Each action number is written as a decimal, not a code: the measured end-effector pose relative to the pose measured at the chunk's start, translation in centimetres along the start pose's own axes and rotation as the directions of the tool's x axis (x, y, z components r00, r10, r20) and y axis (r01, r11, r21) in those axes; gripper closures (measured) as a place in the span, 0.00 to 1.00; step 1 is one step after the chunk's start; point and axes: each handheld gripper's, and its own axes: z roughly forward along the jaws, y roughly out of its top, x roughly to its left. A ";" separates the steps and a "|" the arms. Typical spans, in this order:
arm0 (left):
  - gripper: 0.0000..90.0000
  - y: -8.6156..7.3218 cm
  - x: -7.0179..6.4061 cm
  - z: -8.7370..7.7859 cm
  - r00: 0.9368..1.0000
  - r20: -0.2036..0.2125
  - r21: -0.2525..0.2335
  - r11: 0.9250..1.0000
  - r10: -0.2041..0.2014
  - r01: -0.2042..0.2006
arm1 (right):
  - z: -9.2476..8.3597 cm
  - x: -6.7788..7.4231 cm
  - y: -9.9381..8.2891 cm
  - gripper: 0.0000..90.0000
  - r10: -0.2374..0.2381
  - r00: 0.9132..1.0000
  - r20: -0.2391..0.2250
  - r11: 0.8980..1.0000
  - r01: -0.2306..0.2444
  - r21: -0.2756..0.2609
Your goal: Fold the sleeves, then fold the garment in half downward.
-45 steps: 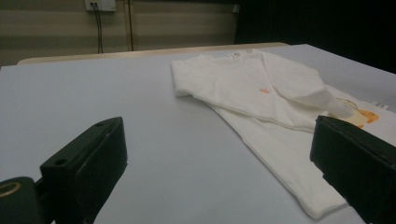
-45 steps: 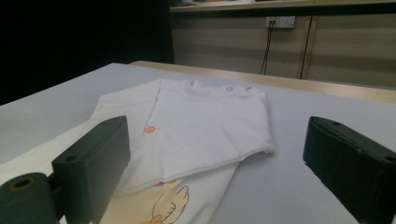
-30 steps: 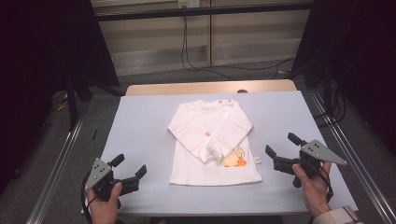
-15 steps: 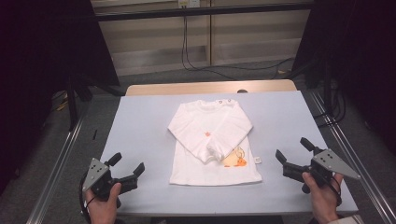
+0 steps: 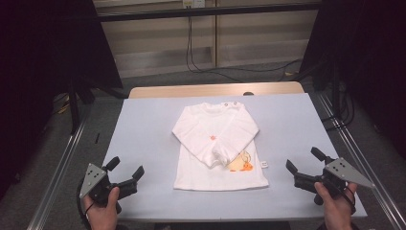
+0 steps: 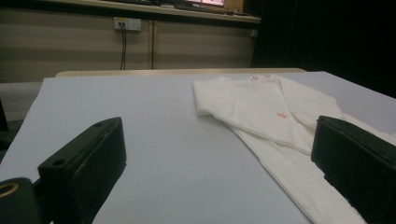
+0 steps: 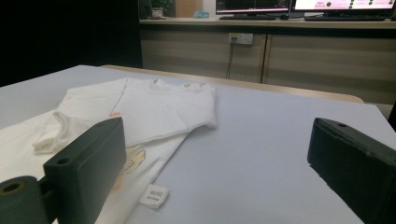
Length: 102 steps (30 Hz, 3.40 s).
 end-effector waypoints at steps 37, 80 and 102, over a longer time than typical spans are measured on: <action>0.02 1.4 -1.8 3.0 0.983 0.159 0.095 0.990 0.086 -0.102 | 5.1 2.6 2.0 0.01 -0.010 0.967 -0.253 0.990 0.045 0.135; 0.03 -0.3 -4.1 6.1 0.956 0.279 0.212 0.965 0.093 -0.155 | 7.8 3.2 0.3 0.18 -0.004 0.940 -0.342 0.823 0.197 0.532; 0.07 -0.3 -3.8 5.6 0.952 0.295 0.238 0.959 0.078 -0.152 | 6.5 5.1 -0.7 0.74 -0.035 0.910 -0.413 0.724 0.308 0.617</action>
